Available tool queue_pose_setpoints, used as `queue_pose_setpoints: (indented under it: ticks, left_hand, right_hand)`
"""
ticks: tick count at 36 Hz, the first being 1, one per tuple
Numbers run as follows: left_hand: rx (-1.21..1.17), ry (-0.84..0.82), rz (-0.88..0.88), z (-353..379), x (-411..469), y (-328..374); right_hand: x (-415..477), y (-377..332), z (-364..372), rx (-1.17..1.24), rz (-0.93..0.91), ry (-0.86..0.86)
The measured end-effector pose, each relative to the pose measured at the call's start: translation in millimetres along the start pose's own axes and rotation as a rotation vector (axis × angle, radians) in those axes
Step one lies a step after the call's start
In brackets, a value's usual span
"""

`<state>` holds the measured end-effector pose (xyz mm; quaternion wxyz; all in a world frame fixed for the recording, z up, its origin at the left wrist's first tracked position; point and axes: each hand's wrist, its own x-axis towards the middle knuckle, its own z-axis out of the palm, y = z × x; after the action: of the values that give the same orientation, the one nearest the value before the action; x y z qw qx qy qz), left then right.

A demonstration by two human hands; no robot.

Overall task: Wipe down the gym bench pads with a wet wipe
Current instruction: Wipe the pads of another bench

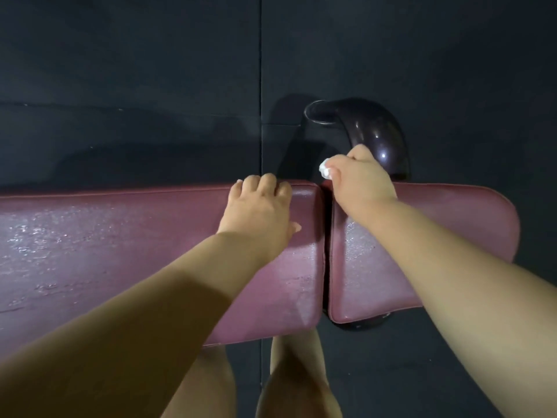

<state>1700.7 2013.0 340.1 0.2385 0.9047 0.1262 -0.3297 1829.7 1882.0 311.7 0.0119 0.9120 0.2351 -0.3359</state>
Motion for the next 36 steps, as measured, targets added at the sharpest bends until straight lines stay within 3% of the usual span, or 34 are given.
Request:
queue_pose_setpoints:
  ticks: [8, 15, 18, 23, 25, 32, 34, 36]
  left_hand:
    - [0.055, 0.021, -0.021, 7, 25, 36]
    - [0.120, -0.014, -0.156, 6, 34, 65]
    - [0.075, -0.023, -0.108, 6, 45, 86]
    - [-0.024, 0.023, -0.086, 9, 64, 120]
    - [-0.025, 0.019, -0.088, 10, 70, 128]
    - [0.005, 0.027, -0.051, 15, 77, 154]
    - [0.002, 0.026, -0.031, 17, 81, 165]
    - [-0.012, 0.015, -0.007, 19, 86, 177]
  right_hand:
    - [45, 34, -9, -0.124, 0.051, -0.189]
    - [33, 104, -30, -0.095, 0.398, -0.093]
    - [31, 111, -30, -0.121, 0.354, -0.039]
    - [32, 113, -26, -0.026, 0.104, -0.113]
    - [32, 131, -31, -0.052, 0.138, -0.086]
    - [29, 220, -67, -0.127, 0.534, -0.084]
    - [29, 223, -66, -0.097, 0.505, -0.075]
    - [29, 213, -61, -0.054, 0.358, -0.075]
